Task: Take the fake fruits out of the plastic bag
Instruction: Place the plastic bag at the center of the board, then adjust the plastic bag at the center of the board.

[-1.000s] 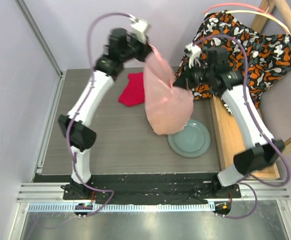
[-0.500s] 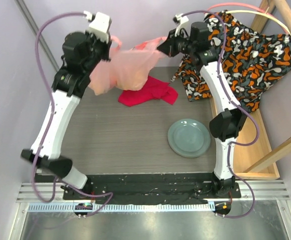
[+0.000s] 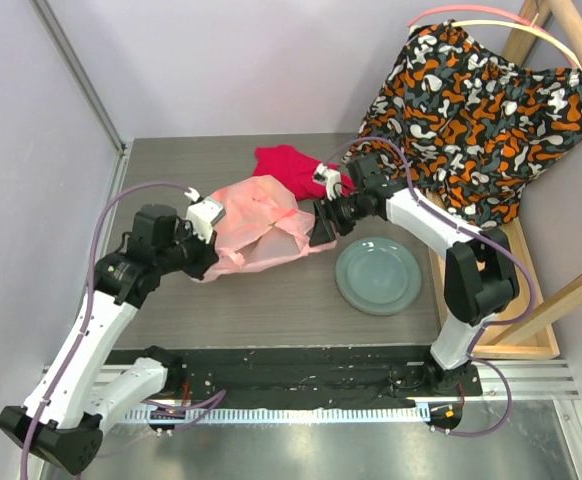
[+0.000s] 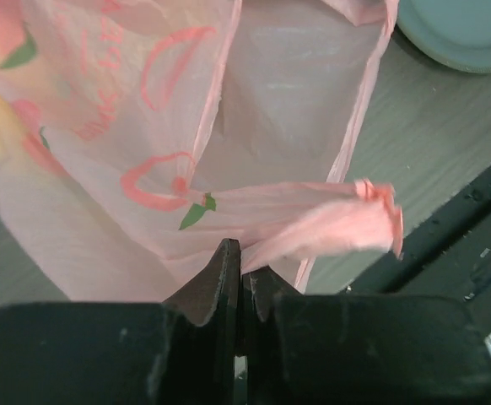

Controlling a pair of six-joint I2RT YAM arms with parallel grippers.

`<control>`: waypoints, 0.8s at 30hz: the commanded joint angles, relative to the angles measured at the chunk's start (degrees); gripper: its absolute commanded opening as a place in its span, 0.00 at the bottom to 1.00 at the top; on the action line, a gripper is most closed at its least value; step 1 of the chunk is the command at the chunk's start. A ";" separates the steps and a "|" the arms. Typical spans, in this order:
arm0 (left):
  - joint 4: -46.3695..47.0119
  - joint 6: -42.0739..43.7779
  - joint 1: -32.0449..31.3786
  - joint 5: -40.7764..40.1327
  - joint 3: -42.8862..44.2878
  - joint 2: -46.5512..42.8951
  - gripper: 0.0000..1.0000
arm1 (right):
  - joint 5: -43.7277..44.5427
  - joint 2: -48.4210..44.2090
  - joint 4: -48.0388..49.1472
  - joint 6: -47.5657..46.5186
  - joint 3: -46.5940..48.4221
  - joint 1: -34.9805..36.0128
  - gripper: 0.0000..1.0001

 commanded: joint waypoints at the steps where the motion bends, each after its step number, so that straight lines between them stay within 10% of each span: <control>1: -1.52 -3.09 1.15 5.49 -0.90 -2.18 0.18 | 3.43 -10.57 -7.39 -7.59 4.39 -0.94 0.64; 2: -1.60 -3.44 1.33 5.58 -0.90 -2.44 0.35 | 3.08 -11.53 -8.89 -8.31 6.51 -1.02 0.70; 6: -1.78 -5.02 2.29 4.70 0.68 -3.76 0.43 | 4.56 -16.01 -13.12 -10.33 19.59 1.08 0.73; 9: -3.01 -5.99 3.25 3.21 2.87 -4.55 0.32 | 5.53 -16.99 -12.25 -12.00 21.82 5.12 0.73; 12: -4.85 -9.07 4.92 -1.44 4.46 -6.22 0.00 | 5.54 -15.68 -11.19 -14.72 19.99 10.20 0.69; 24: -10.91 -5.73 10.63 -5.50 7.18 -10.36 0.00 | 6.23 4.18 2.24 -13.51 21.46 16.46 0.46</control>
